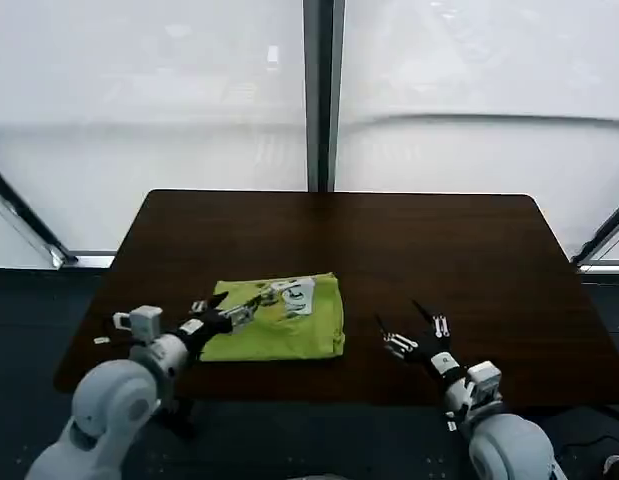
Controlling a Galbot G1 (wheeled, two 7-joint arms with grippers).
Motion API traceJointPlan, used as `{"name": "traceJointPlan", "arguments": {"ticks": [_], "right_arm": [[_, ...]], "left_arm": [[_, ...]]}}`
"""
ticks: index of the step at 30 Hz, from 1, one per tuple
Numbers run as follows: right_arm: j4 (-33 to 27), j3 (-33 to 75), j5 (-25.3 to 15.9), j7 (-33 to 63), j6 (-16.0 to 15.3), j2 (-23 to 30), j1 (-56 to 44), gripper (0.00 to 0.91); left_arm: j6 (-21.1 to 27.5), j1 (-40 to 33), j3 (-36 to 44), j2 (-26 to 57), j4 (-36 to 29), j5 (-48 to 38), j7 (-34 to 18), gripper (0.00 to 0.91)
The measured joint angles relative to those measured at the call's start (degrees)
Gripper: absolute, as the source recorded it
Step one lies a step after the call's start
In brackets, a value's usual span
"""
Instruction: Fold and organize the clothes.
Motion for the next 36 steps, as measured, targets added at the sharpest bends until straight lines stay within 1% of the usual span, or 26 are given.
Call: {"name": "traceJointPlan", "arguments": {"ticks": [5, 11, 15, 22, 36], "right_arm": [[0.07, 0.20, 0.76, 0.23, 0.59, -0.01, -0.24, 0.878], [1.20, 0.96, 2.75, 0.59, 1.00, 0.64, -1.06, 0.878], [1.98, 1.37, 3.42, 0.64, 1.02, 0.70, -1.48, 0.878], [3.11, 1.63, 3.61, 0.78, 1.01, 0.62, -1.87, 0.878], [4.92, 2.33, 4.08, 0.98, 1.11, 0.44, -2.72, 0.878]], "left_arm": [[-3.16, 1.47, -1.59, -0.90, 0.81, -0.13, -0.18, 0.878], [-11.50, 4.37, -1.19, -4.35, 1.48, 3.46, -0.21, 0.878], [-15.03, 6.39, -0.74, -6.97, 2.39, 5.06, 1.09, 0.878], [-17.08, 8.63, -0.85, -9.83, 3.25, 4.26, 1.71, 0.878], [-21.65, 9.40, -0.67, -13.72, 6.71, 5.80, 3.17, 0.878]]}}
